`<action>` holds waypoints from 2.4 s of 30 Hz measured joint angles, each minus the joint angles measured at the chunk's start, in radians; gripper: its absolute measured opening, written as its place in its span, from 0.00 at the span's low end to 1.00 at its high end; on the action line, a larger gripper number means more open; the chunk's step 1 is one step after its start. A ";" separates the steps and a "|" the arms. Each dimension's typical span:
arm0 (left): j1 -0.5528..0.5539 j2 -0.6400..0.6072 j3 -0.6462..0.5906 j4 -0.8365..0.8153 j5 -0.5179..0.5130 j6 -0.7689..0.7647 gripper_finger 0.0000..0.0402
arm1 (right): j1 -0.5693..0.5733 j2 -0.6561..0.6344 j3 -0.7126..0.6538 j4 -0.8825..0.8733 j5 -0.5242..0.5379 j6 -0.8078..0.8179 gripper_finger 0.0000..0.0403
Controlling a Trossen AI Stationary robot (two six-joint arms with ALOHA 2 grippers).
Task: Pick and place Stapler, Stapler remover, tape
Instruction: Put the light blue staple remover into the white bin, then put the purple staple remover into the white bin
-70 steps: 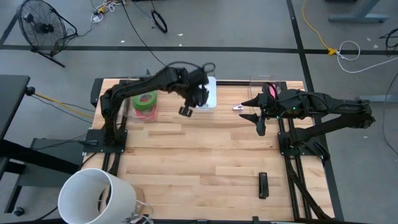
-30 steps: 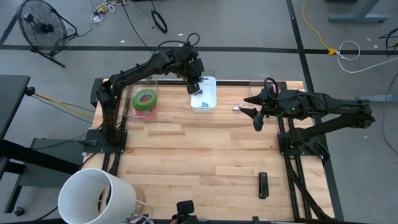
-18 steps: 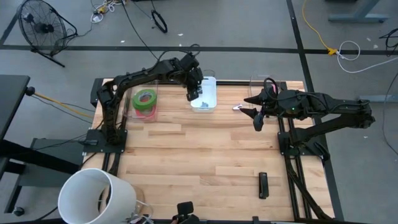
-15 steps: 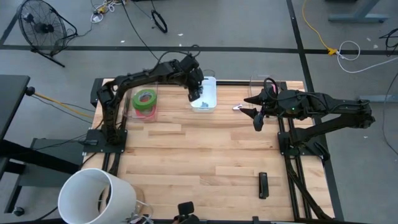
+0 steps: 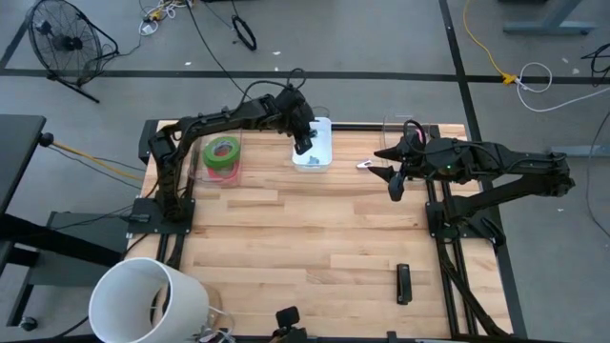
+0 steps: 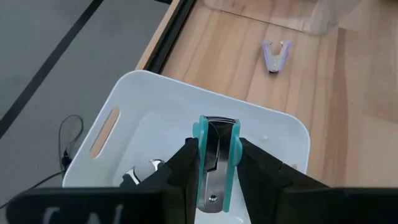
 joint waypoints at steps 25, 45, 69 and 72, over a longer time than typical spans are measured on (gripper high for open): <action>0.000 0.119 0.000 0.017 -0.012 -0.071 0.24 | 0.000 0.021 0.000 -0.018 -0.007 0.013 0.56; -0.001 0.161 0.000 0.015 -0.012 -0.130 0.29 | 0.000 0.053 0.000 -0.016 -0.008 0.015 0.56; -0.023 0.076 0.001 -0.006 0.041 -0.181 0.54 | 0.000 0.053 0.000 -0.018 -0.007 0.015 0.56; -0.033 0.032 0.001 -0.028 0.047 -0.181 0.49 | 0.000 0.053 0.000 -0.026 -0.007 0.015 0.56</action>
